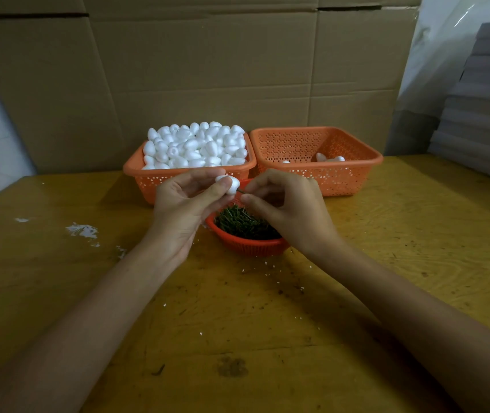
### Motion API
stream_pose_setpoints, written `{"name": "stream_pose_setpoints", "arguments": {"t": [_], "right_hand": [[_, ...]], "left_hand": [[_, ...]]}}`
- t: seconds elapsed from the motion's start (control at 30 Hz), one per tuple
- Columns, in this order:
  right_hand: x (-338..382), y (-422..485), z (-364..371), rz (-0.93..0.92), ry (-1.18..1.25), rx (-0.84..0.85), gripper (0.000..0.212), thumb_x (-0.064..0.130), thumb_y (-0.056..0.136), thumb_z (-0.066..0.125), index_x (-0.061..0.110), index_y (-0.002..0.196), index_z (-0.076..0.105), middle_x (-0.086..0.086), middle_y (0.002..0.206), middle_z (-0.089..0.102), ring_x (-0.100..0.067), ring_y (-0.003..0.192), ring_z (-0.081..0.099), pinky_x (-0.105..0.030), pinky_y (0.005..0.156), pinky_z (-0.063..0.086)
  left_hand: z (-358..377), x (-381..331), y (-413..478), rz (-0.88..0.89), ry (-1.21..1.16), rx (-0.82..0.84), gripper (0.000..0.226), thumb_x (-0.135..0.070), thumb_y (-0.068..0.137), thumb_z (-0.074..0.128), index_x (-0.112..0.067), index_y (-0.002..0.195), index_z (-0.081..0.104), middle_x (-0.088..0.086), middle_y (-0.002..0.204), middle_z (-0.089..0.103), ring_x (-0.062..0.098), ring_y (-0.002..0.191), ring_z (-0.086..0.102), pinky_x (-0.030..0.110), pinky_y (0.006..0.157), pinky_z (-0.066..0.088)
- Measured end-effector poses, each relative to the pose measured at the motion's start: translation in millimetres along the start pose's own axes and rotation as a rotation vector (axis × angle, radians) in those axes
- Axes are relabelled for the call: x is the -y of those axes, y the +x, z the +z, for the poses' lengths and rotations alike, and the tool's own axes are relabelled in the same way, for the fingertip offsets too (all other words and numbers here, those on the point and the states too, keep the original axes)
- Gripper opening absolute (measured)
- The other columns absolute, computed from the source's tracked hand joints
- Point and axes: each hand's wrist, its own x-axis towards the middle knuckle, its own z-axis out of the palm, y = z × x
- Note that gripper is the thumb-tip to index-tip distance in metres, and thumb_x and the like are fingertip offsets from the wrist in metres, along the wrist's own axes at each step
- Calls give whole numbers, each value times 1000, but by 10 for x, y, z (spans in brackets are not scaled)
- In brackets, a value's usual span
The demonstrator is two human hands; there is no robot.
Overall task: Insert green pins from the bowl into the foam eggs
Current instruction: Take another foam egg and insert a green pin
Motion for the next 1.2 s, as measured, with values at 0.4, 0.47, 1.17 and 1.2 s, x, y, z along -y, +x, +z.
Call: {"name": "stream_pose_setpoints", "arguments": {"t": [0.4, 0.47, 1.17, 1.2], "right_hand": [[-6, -22, 0, -40, -43, 50, 11, 26, 94, 77, 16, 92, 78, 8, 78, 75, -8, 74, 72, -42, 74, 58], [-15, -29, 9, -54, -48, 47, 11, 26, 94, 77, 16, 90, 77, 8, 76, 75, -9, 73, 72, -43, 73, 57], [-66, -25, 39, -74, -112, 31, 10, 28, 95, 75, 20, 89, 77, 12, 76, 74, -5, 72, 70, -36, 71, 56], [-65, -24, 43, -75, -116, 33, 10, 29, 95, 75, 20, 90, 78, 12, 76, 74, -5, 72, 70, -36, 71, 56]], "left_hand": [[28, 2, -25, 36, 89, 27, 28, -18, 71, 87, -11, 97, 79, 10, 96, 80, 23, 92, 79, 27, 79, 63], [30, 5, -26, 42, 91, 28, 28, -18, 70, 88, -12, 96, 80, 9, 95, 80, 22, 91, 79, 27, 79, 63], [43, -24, -19, 6, 100, 40, 55, -15, 70, 89, -15, 122, 73, 16, 107, 80, 28, 97, 79, 28, 79, 63], [37, -31, -18, 4, 94, 49, 54, -16, 68, 91, -15, 119, 74, 15, 108, 80, 29, 99, 79, 28, 79, 63]]}}
